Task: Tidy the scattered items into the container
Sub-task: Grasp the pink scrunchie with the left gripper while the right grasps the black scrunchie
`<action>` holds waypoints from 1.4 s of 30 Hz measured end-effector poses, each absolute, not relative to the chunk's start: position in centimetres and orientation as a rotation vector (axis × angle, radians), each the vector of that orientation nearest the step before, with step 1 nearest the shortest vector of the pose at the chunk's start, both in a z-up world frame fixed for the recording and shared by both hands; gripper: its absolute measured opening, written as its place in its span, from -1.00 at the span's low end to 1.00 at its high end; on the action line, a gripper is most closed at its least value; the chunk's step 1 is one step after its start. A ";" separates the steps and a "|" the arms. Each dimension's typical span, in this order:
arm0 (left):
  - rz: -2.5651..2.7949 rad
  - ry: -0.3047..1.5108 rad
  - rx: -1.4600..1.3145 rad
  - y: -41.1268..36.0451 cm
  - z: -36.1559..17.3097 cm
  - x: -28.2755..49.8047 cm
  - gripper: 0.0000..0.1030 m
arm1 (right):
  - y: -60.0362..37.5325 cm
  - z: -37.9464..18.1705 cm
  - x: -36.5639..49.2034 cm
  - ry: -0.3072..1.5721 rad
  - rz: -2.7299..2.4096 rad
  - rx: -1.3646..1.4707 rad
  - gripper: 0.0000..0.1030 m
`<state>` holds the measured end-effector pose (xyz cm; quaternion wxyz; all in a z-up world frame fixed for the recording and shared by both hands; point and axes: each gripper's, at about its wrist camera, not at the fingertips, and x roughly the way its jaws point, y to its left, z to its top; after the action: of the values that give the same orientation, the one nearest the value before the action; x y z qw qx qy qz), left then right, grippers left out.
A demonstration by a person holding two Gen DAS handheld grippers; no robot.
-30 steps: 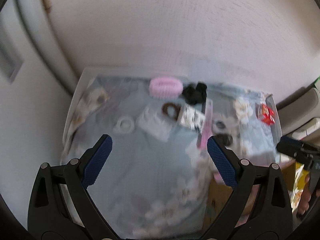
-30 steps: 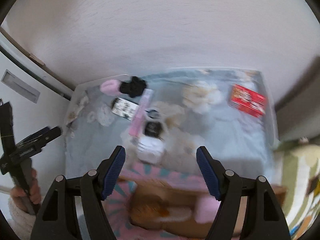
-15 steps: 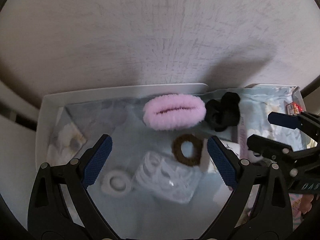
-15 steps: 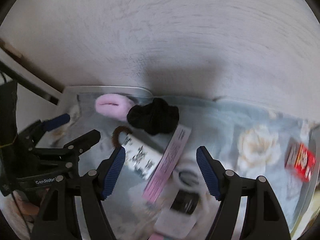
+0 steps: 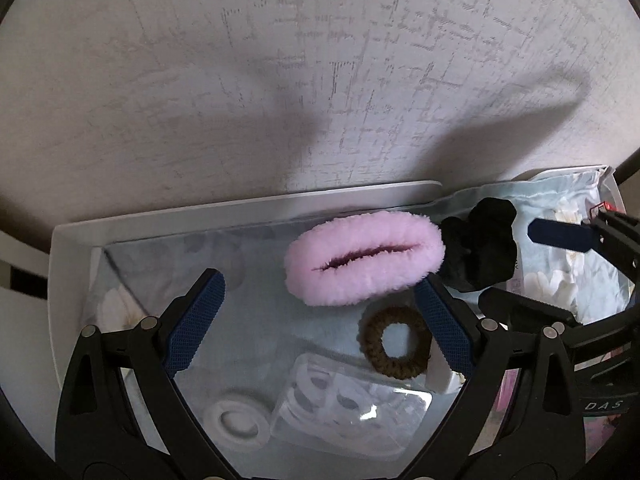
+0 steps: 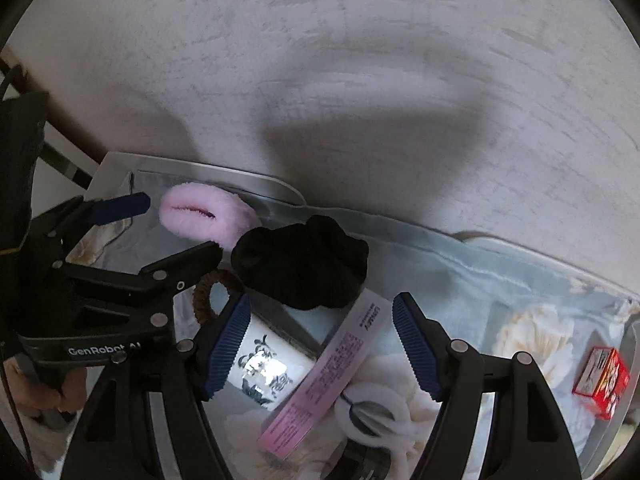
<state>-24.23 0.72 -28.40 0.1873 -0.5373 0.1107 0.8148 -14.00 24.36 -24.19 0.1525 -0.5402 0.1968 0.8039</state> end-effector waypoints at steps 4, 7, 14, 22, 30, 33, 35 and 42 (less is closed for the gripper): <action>2.284 0.321 -1.495 0.8 -28.6 -24.6 0.85 | 24.5 -24.4 -14.2 0.509 2.365 -1.544 0.35; 2.272 0.332 -1.478 1.0 -28.7 -24.6 0.85 | 24.8 -24.8 -14.2 0.468 2.389 -1.544 0.35; 2.217 0.294 -1.495 0.9 -29.5 -24.9 0.63 | 25.3 -25.4 -13.6 0.426 2.441 -1.536 0.35; 2.211 0.353 -1.541 1.8 -30.0 -25.6 0.48 | 25.5 -26.2 -13.7 0.363 2.457 -1.546 0.07; 2.211 0.347 -1.517 2.3 -28.9 -25.8 -0.12 | 26.3 -26.8 -13.2 0.365 2.450 -1.590 -0.48; 2.214 0.346 -1.527 2.4 -28.7 -26.0 -0.44 | 27.1 -26.7 -12.9 0.388 2.431 -1.598 -0.65; 2.217 0.323 -1.527 2.2 -28.5 -26.1 -0.56 | 27.6 -26.6 -12.6 0.400 2.423 -1.594 -0.68; 2.215 0.284 -1.511 1.9 -27.6 -26.3 -0.60 | 29.1 -26.5 -11.5 0.380 2.390 -1.586 -0.73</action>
<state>-26.29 1.93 -27.62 0.2208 -0.5464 0.1027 0.8014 -11.55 29.12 -26.46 0.1235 -0.5440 0.1305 0.8196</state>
